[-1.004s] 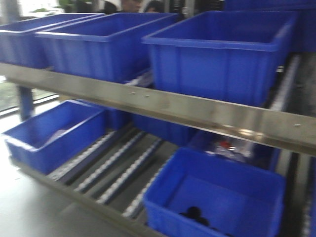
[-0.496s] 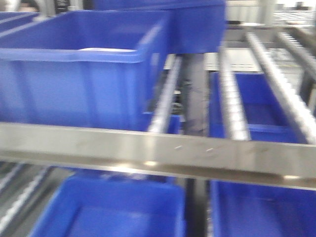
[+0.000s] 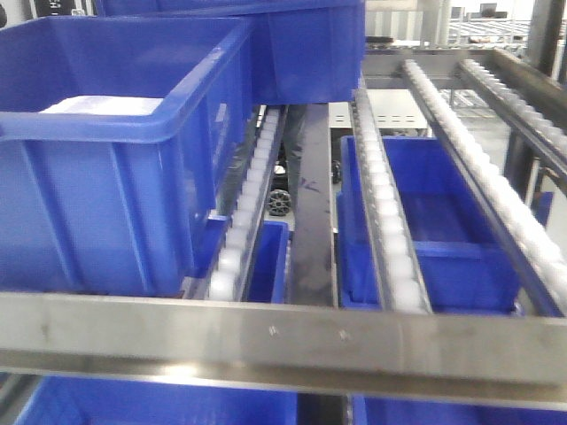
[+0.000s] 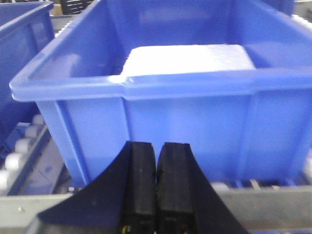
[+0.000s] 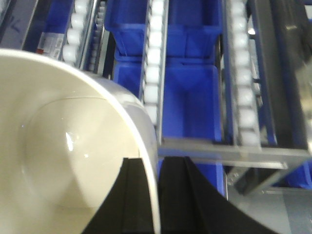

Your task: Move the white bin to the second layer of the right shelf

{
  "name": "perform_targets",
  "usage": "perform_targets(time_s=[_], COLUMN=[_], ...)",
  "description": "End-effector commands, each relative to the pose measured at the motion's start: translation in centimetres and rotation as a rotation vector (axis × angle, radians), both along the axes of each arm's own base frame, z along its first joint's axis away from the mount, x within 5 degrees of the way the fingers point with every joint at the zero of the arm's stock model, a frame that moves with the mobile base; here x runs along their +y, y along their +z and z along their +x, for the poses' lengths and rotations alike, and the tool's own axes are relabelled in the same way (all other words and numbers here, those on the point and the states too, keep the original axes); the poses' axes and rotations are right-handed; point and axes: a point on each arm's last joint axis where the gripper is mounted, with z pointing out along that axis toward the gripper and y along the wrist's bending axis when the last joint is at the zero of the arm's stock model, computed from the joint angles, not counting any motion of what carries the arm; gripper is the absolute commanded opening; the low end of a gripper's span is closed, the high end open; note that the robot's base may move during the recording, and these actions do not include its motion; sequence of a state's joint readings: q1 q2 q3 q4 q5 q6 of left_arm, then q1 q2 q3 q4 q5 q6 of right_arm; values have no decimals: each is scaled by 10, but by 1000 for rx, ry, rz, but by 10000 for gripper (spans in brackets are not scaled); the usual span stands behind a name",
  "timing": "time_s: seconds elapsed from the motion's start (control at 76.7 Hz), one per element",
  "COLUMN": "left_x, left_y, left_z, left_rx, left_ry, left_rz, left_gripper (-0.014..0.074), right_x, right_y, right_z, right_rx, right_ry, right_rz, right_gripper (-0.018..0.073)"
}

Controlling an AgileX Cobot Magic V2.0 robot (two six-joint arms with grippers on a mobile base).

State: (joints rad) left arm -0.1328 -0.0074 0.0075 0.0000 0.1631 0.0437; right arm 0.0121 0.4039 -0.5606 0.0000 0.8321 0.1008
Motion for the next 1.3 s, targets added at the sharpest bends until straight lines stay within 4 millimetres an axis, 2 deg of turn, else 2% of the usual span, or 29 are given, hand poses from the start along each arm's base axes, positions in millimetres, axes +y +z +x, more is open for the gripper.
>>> perform_targets(time_s=[0.0,0.756,0.861,0.926,1.291], left_x=[-1,-1,-1,-1,-1], left_y=[-4,-4,-4,-4,-4], left_z=[1,1,1,1,1], left_rx=[-62,-62,-62,-62,-62], left_ry=[-7,-7,-7,-7,-7], left_rz=[-14,-14,-14,-14,-14], left_gripper=[85,85,85,85,85], right_x=[0,0,-9,-12,-12], right_y=[16,16,18,18,18], right_z=[3,4,4,4,4], right_rx=[-115,-114,-126,-125,-119], right_ry=[-4,-3,-18,-28,-30], right_rz=[4,2,-167,-212,-217], right_gripper=[48,48,48,48,48])
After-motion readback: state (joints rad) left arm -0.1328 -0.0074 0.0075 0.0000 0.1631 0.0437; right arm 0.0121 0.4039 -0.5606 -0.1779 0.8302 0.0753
